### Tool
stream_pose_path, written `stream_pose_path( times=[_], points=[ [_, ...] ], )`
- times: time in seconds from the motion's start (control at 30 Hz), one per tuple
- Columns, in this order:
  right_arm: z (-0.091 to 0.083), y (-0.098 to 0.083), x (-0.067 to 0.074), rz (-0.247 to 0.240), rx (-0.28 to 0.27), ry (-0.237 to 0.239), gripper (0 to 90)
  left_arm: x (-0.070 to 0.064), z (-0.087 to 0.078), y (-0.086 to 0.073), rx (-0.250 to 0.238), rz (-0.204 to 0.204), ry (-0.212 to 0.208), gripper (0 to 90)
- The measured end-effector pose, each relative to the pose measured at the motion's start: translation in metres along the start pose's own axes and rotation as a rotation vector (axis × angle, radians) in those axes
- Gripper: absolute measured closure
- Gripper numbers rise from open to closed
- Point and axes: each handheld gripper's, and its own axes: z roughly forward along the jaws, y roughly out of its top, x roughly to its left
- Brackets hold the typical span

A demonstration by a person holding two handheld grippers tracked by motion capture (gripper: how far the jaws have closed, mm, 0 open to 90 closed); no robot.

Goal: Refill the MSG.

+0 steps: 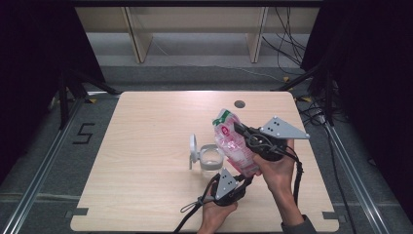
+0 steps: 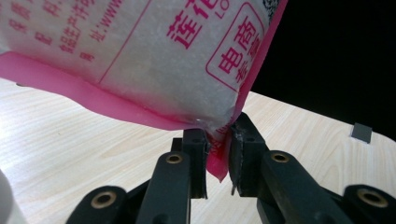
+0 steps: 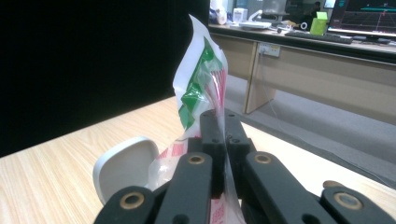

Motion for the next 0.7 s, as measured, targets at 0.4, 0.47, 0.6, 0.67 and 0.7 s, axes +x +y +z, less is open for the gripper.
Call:
stream_pose_path(
  times=[0.4, 0.47, 0.6, 0.67, 0.7],
  points=[
    [0.010, -0.002, 0.001, -0.019, 0.027, -0.006, 90.0, -0.002, 0.005, -0.003, -0.017, -0.047, 0.001, 78.2],
    [0.011, -0.002, 0.002, -0.009, 0.029, 0.008, 90.0, 0.000, 0.006, -0.003, -0.013, -0.036, 0.003, 78.3],
    [0.013, -0.003, 0.002, -0.004, 0.043, 0.004, 90.0, -0.001, 0.007, -0.004, -0.016, -0.043, 0.003, 78.3],
    [0.015, -0.003, 0.002, -0.014, 0.034, 0.004, 90.0, 0.000, 0.007, -0.004, -0.018, -0.047, -0.006, 78.3],
    [0.014, -0.002, 0.002, -0.020, 0.043, 0.003, 90.0, 0.000, 0.007, -0.004, -0.021, -0.046, -0.007, 78.3]
  ],
)
